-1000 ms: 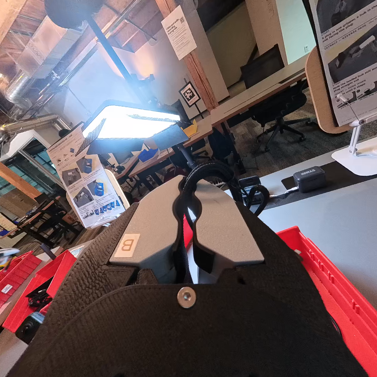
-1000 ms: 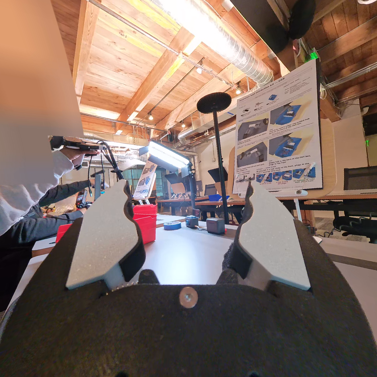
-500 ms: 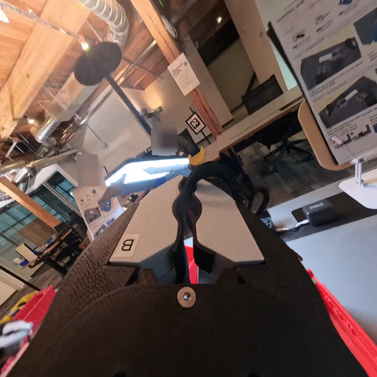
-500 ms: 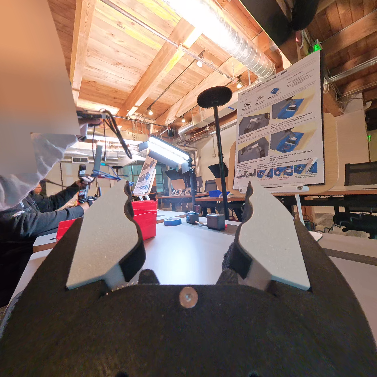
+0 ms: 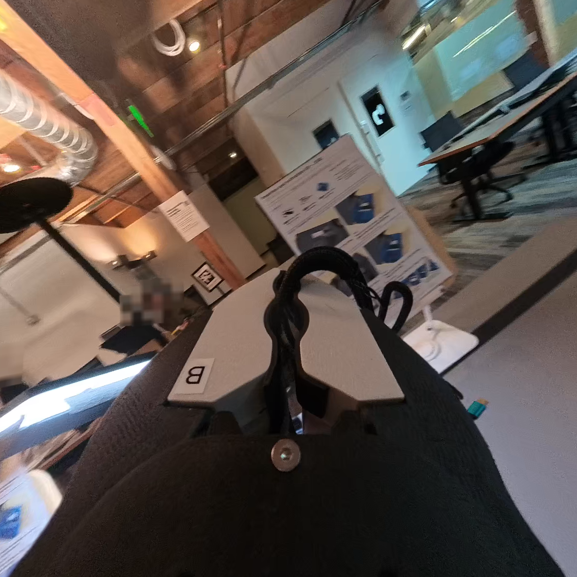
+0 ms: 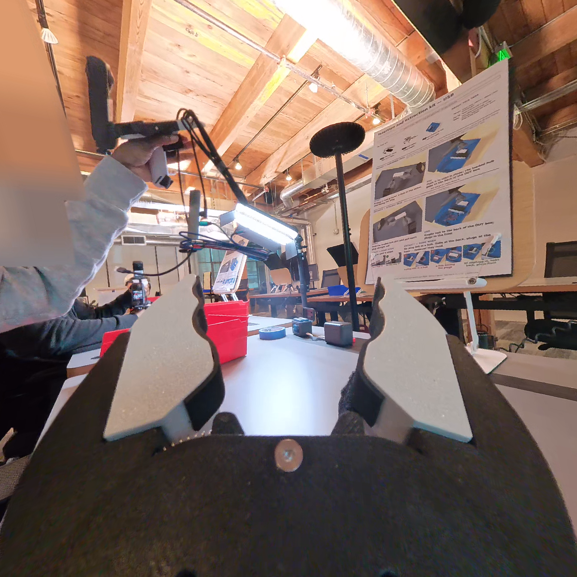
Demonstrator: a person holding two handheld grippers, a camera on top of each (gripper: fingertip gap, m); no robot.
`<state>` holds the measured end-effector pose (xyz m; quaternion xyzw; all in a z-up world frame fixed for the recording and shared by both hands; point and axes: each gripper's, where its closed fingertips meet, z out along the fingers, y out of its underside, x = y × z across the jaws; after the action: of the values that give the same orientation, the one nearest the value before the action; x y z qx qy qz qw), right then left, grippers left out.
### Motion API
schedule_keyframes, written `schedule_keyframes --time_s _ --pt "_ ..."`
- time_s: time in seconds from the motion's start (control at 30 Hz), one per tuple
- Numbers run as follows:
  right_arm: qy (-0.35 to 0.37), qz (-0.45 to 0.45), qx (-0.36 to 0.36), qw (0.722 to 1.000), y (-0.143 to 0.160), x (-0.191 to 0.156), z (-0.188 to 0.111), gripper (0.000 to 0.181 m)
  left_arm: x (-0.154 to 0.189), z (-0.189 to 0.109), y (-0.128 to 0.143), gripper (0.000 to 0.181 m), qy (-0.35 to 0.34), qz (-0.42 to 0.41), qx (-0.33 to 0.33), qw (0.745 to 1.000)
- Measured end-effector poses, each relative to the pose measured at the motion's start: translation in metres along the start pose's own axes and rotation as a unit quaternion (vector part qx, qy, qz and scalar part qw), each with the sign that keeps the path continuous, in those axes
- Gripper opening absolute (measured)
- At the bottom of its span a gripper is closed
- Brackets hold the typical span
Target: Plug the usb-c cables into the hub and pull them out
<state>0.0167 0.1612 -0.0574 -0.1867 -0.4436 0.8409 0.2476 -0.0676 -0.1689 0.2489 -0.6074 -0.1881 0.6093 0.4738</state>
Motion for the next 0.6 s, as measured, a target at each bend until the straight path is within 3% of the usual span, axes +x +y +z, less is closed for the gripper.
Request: schedule_keyframes --time_s 0.27,0.6 --pt "-0.013 -0.022 -0.033 0.999 0.012 -0.006 0.002 0.101 0.11 0.016 -0.003 0.002 0.106 -0.014 0.038 0.993" --pt "-0.02 -0.034 -0.043 0.998 0.015 -0.01 0.002 0.099 0.213 0.009 0.019 0.002 0.178 -0.027 0.042 0.983"
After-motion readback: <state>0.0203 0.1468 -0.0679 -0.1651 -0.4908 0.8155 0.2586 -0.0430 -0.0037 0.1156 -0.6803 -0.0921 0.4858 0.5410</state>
